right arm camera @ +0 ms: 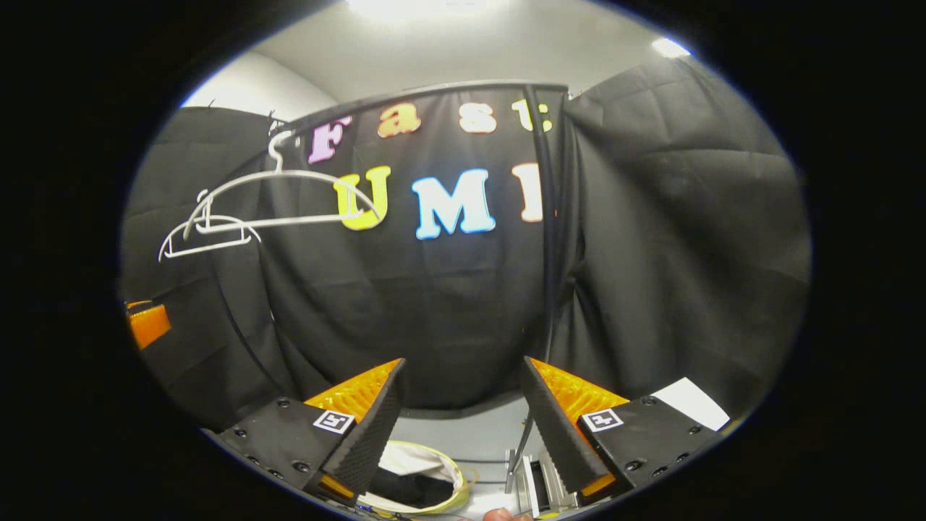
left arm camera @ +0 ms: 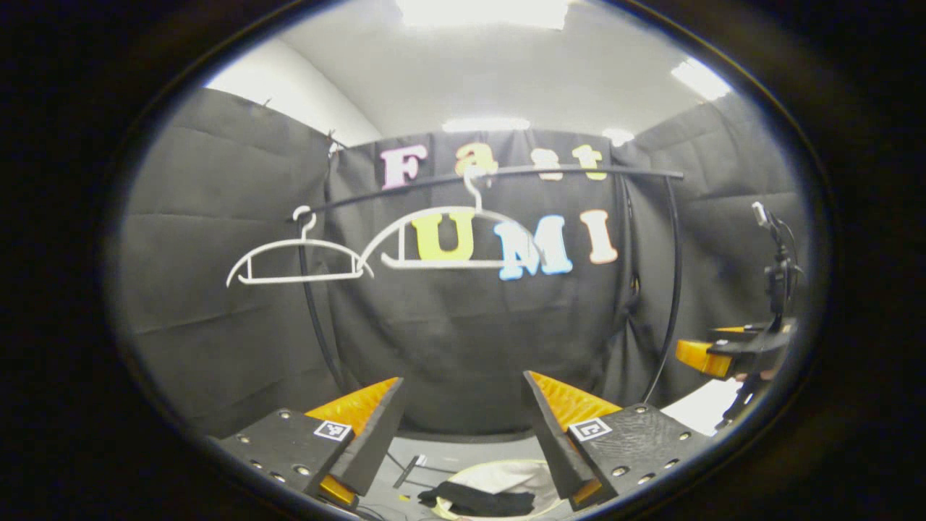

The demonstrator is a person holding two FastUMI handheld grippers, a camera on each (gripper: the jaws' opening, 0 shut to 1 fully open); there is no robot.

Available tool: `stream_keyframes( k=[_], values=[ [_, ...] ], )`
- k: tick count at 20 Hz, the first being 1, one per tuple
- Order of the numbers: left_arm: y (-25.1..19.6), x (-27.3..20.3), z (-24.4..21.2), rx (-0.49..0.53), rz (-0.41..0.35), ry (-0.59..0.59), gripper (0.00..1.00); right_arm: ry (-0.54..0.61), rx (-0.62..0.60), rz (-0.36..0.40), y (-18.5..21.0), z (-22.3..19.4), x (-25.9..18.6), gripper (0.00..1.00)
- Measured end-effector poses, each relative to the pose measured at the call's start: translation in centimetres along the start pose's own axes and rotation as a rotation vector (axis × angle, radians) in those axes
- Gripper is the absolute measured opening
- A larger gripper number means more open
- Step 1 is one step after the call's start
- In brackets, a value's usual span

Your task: Grasp the clothes on the hanger with both hands and then place them into the laundry hamper below.

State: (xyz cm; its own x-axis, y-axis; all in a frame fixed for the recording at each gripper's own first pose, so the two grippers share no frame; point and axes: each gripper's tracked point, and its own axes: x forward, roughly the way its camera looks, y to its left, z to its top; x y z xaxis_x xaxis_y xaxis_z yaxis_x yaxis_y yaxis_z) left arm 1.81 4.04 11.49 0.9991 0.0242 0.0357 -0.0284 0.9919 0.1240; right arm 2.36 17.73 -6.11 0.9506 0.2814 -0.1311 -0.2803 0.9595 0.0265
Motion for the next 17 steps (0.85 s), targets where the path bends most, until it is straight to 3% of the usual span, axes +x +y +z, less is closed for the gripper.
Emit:
stream_keyframes(
  k=[3,5,10,11,12,13,14,17],
  values=[
    [-2.8,-2.5,5.9,-0.046,0.026,-0.119,0.91,-0.123,-0.010,-0.006,-2.6,4.4,-1.8,0.93],
    [-5.0,-5.0,7.0,-0.092,0.028,-0.153,0.91,-0.168,-0.016,0.018,-3.4,6.0,-2.7,0.93],
    [-5.6,-9.9,5.3,-0.097,0.105,-0.156,0.90,-0.160,0.016,0.085,-5.1,5.4,-4.2,0.93],
    [-5.4,-10.5,4.5,-0.093,0.124,-0.142,0.90,-0.153,0.028,0.090,-5.2,5.0,-4.4,0.98],
    [-5.6,-10.9,3.9,-0.091,0.128,-0.133,0.90,-0.132,0.034,0.093,-5.2,4.3,-4.7,0.93],
    [-5.7,-11.2,3.4,-0.097,0.126,-0.122,0.90,-0.117,0.033,0.092,-5.3,3.8,-4.9,0.98],
    [-5.6,-11.3,2.9,-0.107,0.127,-0.109,0.90,-0.108,0.026,0.090,-5.4,3.4,-5.2,0.93],
    [-4.6,-11.4,3.5,-0.107,0.137,-0.124,0.90,-0.115,0.005,0.094,-4.7,3.4,-5.5,0.93]
  ],
)
